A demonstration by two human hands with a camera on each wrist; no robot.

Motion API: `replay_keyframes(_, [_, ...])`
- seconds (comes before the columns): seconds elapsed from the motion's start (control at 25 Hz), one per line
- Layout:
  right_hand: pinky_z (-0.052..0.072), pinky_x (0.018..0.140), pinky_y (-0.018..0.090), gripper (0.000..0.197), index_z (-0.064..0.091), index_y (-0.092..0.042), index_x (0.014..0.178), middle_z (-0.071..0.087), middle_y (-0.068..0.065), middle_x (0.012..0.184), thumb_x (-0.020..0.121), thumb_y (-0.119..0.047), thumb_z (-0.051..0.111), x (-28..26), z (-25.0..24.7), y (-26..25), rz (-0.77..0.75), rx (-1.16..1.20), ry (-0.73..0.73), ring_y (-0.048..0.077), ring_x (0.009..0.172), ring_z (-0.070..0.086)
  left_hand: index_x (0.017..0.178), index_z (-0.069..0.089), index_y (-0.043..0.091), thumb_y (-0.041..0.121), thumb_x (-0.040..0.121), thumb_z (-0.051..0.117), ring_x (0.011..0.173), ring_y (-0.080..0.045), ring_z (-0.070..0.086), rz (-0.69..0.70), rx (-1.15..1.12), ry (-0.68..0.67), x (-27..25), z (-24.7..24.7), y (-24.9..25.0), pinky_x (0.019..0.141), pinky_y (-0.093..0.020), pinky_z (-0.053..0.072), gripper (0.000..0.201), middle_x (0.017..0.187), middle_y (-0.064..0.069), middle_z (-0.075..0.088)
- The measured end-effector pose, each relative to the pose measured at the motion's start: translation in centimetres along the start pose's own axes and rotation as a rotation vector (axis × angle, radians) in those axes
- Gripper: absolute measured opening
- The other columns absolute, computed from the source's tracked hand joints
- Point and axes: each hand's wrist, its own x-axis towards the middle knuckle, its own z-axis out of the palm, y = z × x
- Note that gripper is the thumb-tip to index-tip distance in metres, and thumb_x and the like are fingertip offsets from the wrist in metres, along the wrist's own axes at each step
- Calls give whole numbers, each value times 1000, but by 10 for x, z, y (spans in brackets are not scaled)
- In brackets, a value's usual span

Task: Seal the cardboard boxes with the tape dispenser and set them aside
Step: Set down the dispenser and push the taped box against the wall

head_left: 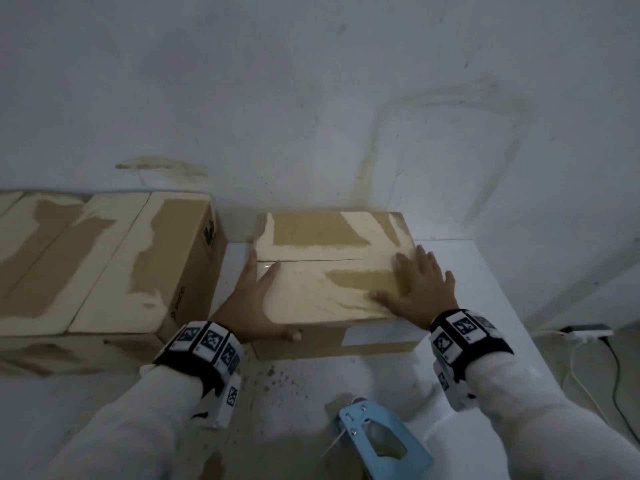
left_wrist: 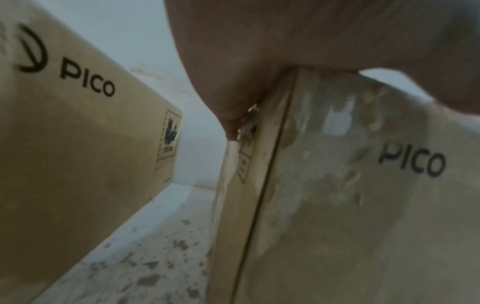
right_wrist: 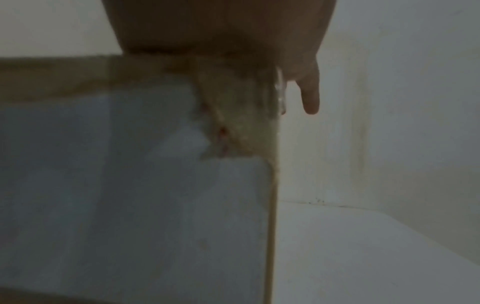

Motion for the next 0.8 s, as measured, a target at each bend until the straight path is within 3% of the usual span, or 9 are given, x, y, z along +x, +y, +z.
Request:
replay_keyframes(0.08, [2,113,61,135,0,-33,147,-12,6,159,32,-101,21,-10,6,0,-100,-71,-111,33,145,-13,150,-6,33,68,38,80,147,-18,-10,-1,48,-9,2,1,2,119,-40,18,145,148,10,-40])
replay_keyframes(0.2, [3,116,57,142,-5,-34,147,-13,5,159,24,-101,22,-15,7,13,-149,-135,-129,36,144,-18,150,-7,33,55,47,86,147,-19,-2,-2,59,-4,7,4,12,115,-37,26,140,148,10,-40])
replay_keyframes(0.32, [6,118,52,147,-2,-34,148,-9,5,160,20,-103,16,-14,3,38,-145,-124,-91,36,144,-15,150,-5,33,54,47,86,147,-21,2,11,60,8,14,15,33,112,-38,30,139,149,11,-39])
replay_keyframes(0.8, [6,118,47,152,1,-37,148,-6,1,160,12,-102,20,21,-47,173,-62,-81,-122,33,145,-15,151,-4,31,58,46,84,148,-23,6,58,56,-4,92,72,153,114,-40,30,140,149,8,-40])
